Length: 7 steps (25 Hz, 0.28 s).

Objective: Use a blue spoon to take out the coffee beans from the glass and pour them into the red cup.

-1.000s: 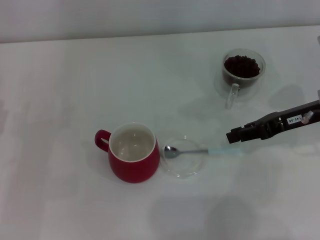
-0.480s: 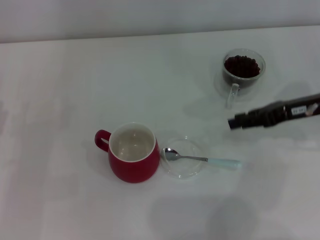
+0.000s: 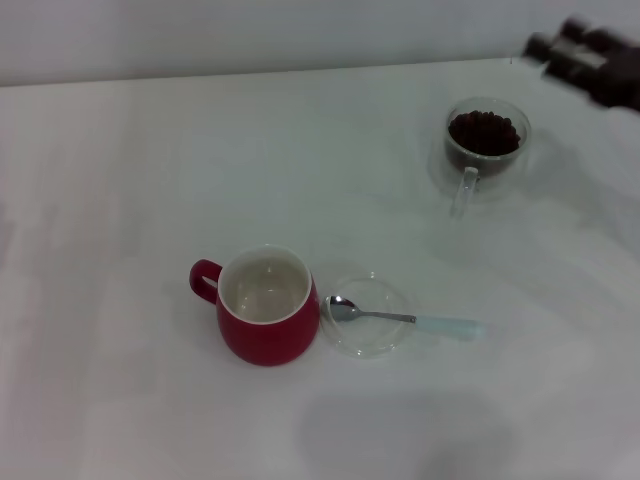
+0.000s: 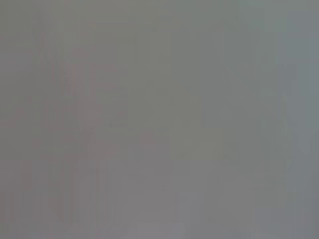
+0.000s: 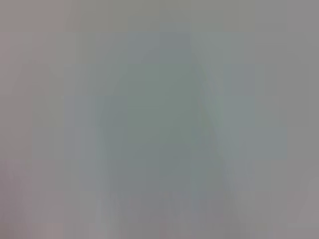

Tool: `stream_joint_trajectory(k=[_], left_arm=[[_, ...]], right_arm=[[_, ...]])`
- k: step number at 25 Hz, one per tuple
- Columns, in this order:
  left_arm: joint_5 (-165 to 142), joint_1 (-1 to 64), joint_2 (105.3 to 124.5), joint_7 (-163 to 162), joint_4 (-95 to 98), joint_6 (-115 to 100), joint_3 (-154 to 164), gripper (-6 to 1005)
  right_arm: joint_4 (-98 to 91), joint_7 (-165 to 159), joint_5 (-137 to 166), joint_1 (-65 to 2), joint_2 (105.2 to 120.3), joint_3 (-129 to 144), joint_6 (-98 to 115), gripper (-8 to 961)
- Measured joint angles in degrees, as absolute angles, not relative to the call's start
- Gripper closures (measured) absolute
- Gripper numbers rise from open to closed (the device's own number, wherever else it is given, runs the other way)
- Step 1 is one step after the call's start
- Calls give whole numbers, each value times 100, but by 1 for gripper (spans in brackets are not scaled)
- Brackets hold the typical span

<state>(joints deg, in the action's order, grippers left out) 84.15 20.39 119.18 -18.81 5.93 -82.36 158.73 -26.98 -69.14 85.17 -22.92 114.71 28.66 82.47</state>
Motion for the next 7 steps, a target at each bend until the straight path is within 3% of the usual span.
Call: stream_joint_trajectory(k=[7], left_arm=[[8421, 1969, 11918, -1881, 581, -8217, 15864, 106]], right_arm=[[-1178, -3804, 6516, -2102, 11474, 2658, 8576, 208]])
